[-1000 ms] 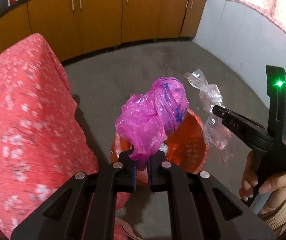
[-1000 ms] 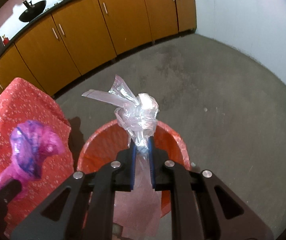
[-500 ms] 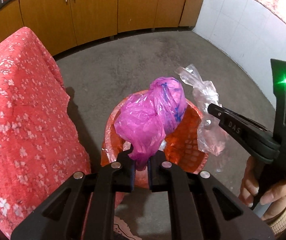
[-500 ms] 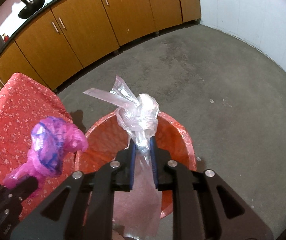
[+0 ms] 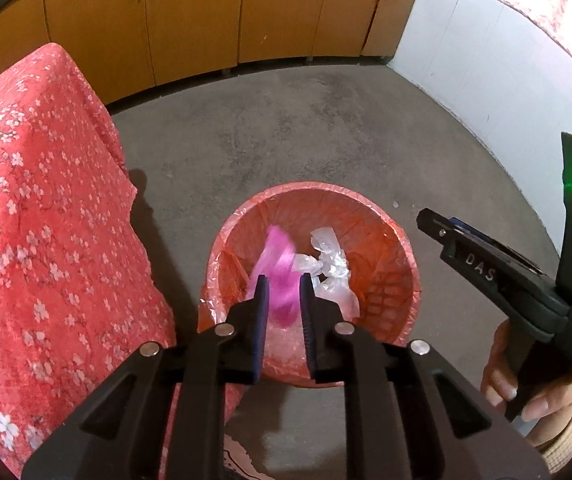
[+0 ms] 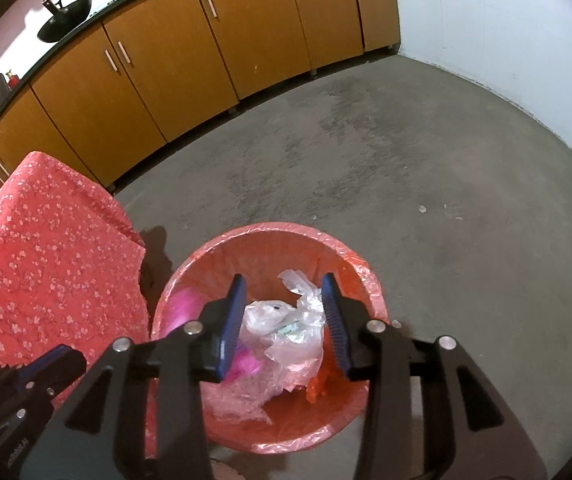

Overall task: Collect trash
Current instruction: 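Open both grippers to drop the clear and pink bags into the basket, then move both grippers back over the table toward the remaining items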

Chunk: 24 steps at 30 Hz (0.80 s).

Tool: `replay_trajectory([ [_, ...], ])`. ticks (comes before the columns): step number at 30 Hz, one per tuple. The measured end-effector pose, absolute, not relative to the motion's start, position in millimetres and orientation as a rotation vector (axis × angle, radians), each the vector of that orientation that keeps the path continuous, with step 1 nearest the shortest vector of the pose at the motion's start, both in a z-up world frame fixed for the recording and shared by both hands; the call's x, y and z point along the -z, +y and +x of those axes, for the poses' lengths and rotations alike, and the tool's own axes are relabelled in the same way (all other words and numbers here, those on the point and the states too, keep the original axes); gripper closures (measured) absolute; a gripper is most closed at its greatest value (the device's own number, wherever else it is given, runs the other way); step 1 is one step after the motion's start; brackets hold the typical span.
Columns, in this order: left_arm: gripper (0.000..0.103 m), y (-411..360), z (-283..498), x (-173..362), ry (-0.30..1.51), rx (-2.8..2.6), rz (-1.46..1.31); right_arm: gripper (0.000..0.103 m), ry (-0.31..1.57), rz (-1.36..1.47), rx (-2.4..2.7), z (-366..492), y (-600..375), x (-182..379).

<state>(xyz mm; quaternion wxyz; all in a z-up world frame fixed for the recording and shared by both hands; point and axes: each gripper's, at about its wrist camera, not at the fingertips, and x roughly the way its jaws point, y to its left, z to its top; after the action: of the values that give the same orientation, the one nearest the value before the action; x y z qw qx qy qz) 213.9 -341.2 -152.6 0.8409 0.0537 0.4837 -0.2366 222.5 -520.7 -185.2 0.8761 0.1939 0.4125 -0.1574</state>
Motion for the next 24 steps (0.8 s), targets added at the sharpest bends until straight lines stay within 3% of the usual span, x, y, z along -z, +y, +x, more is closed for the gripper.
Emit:
replay_trajectory([
  [3, 0.086, -332.4, 213.5, 143.3, 1.006, 0.495, 0.084, 0.063, 0.852, 0.384, 0.332, 222.6, -516.2, 177.9],
  [5, 0.079, -323.9, 213.4, 135.6, 0.985, 0.487, 0.070, 0.063, 0.842, 0.366, 0.325, 223.4, -511.7, 170.3],
  [10, 0.075, -286.7, 207.1, 101.6, 0.909, 0.470, 0.019, 0.063, 0.806, 0.318, 0.288, 228.9, -491.2, 144.4],
  [13, 0.068, -254.9, 201.2, 81.3, 0.862, 0.448, -0.021, 0.063, 0.783, 0.288, 0.244, 237.5, -468.0, 124.4],
  [24, 0.061, -72.4, 183.1, 30.1, 0.676, 0.160, -0.050, 0.063, 0.673, 0.159, -0.068, 272.5, -306.9, 39.7],
])
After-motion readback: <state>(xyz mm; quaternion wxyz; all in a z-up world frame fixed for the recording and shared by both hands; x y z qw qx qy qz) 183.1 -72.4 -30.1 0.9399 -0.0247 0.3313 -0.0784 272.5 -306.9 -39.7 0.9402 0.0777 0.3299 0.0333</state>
